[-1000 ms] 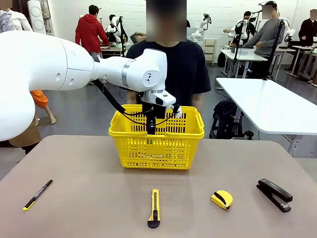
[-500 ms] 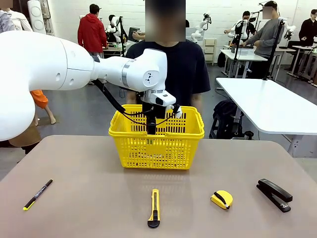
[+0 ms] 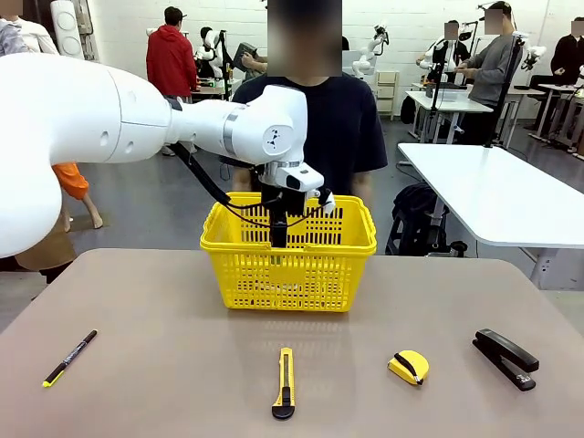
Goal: Place the items the person wants into the basket.
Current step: Pick up the item the person points to and place it in the Market Basket.
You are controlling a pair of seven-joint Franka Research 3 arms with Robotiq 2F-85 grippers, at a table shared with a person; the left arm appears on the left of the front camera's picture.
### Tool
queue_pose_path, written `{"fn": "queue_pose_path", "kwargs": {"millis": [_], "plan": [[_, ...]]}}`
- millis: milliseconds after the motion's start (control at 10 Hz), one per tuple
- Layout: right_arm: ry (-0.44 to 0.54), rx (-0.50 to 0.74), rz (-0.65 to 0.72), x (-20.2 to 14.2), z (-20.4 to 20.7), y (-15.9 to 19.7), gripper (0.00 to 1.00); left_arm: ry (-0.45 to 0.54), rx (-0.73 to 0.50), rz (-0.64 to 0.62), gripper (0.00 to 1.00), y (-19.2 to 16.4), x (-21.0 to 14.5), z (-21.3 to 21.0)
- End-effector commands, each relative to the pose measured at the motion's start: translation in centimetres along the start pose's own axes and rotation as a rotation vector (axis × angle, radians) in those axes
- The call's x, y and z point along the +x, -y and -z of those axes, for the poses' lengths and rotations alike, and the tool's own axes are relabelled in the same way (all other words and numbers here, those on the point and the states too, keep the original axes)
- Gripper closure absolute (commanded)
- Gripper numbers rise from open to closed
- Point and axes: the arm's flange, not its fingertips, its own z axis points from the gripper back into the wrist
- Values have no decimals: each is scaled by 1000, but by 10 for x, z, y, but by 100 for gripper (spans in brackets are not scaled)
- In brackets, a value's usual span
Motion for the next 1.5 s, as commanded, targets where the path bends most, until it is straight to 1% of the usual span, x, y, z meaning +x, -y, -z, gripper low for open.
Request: {"fn": "queue_pose_path", "kwargs": {"millis": [0, 100, 200, 300, 400, 500, 600, 700, 800, 1000, 1100, 1200, 1300, 1400], "plan": [[3, 10, -2, 0, 1, 1, 0, 79, 52, 17, 0, 38, -33, -67], [3, 10, -2, 0, 1, 1, 0, 131, 99, 33, 0, 64, -63, -104], [3, 10, -2, 0, 1, 1, 0, 176, 122, 29, 0, 91, -100, -132], [3, 10, -2, 0, 1, 1, 0, 197, 114, 11, 0, 110, -131, -146], [3, 10, -2, 0, 1, 1, 0, 227, 115, -40, 0, 126, -163, -153], [3, 10, -2, 0, 1, 1, 0, 279, 116, -98, 0, 142, -195, -157], [3, 10, -2, 0, 1, 1, 0, 335, 121, -146, 0, 156, -222, -154], [3, 10, -2, 0, 1, 1, 0, 370, 120, -189, 0, 164, -243, -145], [3, 10, -2, 0, 1, 1, 0, 380, 111, -212, 0, 165, -250, -144], [3, 10, -2, 0, 1, 1, 0, 375, 110, -236, 0, 157, -247, -147], [3, 10, -2, 0, 1, 1, 0, 355, 68, -259, 0, 143, -240, -150], [3, 10, -2, 0, 1, 1, 0, 266, -20, -280, 0, 121, -226, -153], [3, 10, -2, 0, 1, 1, 0, 358, 91, -240, 0, 158, -254, -143], [3, 10, -2, 0, 1, 1, 0, 358, 91, -240, 0, 158, -254, -143]]}}
